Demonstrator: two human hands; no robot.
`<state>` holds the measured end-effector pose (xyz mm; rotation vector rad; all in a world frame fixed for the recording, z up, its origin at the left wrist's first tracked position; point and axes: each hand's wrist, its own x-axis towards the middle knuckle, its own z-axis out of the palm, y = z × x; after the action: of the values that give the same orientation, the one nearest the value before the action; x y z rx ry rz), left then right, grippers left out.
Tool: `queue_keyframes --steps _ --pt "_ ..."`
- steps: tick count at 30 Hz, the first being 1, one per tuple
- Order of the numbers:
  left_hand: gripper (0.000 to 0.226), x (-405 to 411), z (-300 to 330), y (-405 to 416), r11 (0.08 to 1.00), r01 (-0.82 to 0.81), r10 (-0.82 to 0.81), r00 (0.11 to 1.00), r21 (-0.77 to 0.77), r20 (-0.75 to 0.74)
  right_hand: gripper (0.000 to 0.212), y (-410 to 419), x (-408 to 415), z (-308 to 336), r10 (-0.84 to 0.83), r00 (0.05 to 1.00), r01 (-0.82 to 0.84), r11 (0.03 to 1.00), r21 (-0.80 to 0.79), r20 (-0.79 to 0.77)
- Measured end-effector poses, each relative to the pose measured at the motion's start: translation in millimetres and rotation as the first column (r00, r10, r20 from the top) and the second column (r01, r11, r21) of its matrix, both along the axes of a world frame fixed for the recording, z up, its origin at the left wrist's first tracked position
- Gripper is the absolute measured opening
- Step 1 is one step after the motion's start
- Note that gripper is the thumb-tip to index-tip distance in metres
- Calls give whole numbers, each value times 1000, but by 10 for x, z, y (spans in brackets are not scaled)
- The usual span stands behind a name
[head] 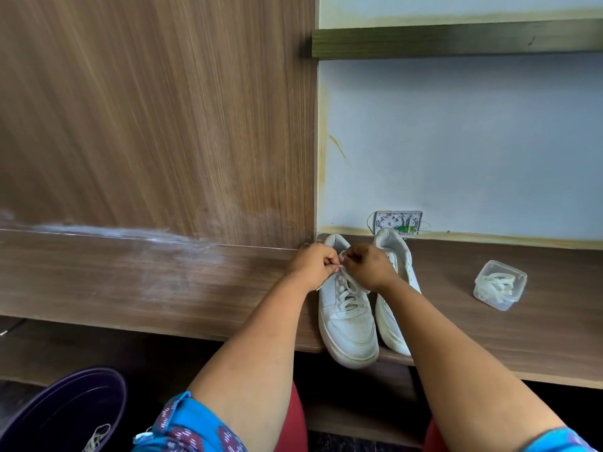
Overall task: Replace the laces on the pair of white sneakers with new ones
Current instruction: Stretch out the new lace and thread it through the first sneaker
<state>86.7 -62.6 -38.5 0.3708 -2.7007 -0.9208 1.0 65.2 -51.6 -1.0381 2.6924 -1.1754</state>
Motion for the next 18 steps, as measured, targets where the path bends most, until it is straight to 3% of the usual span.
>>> queue_keyframes --steps 5,12,16,18 --pt "3 -10 -4 -33 1000 11 -12 1000 11 12 32 -86 -41 83 -74 997 72 993 -94 -16" --pt "9 -2 -5 -69 1000 25 -25 1000 0 13 16 -9 -90 118 -129 982 155 970 -190 142" --pt "10 -8 4 -73 998 54 -54 998 23 -28 4 167 -99 115 -4 989 5 1000 -8 151" --pt "12 -19 5 -49 998 70 -70 997 0 -24 11 219 -50 86 31 985 -36 999 28 168"
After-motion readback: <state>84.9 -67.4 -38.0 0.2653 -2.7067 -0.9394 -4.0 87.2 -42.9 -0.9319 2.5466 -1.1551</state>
